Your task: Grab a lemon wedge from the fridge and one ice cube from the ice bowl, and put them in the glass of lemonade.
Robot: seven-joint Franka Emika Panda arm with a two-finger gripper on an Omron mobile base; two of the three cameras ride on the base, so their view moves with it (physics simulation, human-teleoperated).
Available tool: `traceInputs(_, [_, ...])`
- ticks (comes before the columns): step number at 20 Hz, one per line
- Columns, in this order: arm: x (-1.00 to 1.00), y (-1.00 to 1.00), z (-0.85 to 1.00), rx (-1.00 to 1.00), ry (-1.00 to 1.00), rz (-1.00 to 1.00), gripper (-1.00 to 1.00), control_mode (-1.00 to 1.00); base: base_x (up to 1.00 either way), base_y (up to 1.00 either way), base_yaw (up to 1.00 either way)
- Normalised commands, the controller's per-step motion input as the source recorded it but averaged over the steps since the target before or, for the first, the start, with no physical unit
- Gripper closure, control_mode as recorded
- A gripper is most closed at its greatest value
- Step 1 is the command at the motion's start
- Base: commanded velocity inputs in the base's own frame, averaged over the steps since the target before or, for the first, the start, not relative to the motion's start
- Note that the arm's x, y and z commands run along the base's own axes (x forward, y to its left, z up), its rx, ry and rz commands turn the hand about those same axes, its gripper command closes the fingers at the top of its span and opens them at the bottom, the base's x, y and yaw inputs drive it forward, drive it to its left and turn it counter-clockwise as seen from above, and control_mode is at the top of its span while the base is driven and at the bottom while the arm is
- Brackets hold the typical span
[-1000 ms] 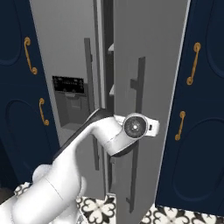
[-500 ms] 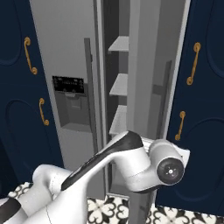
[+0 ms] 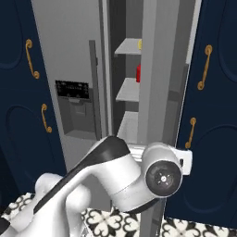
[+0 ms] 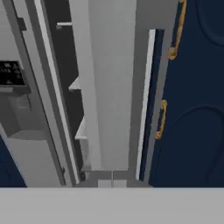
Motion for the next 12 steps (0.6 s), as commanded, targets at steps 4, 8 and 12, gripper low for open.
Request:
traceInputs(4, [-0.15, 1.00, 0.06, -0.41, 0.00, -0.01, 1.00, -1.00, 0.00, 0.00, 0.00])
traceInputs(8, [0.00, 1.00, 0.06, -0.44, 0.04, -0.06, 1.00, -1.00, 0.00, 0.00, 0.00])
traceInputs(12, [0.00, 1.00, 0.04, -0.51, 0.21, -0.10, 1.00, -1.00, 0.00, 0.00, 0.00])
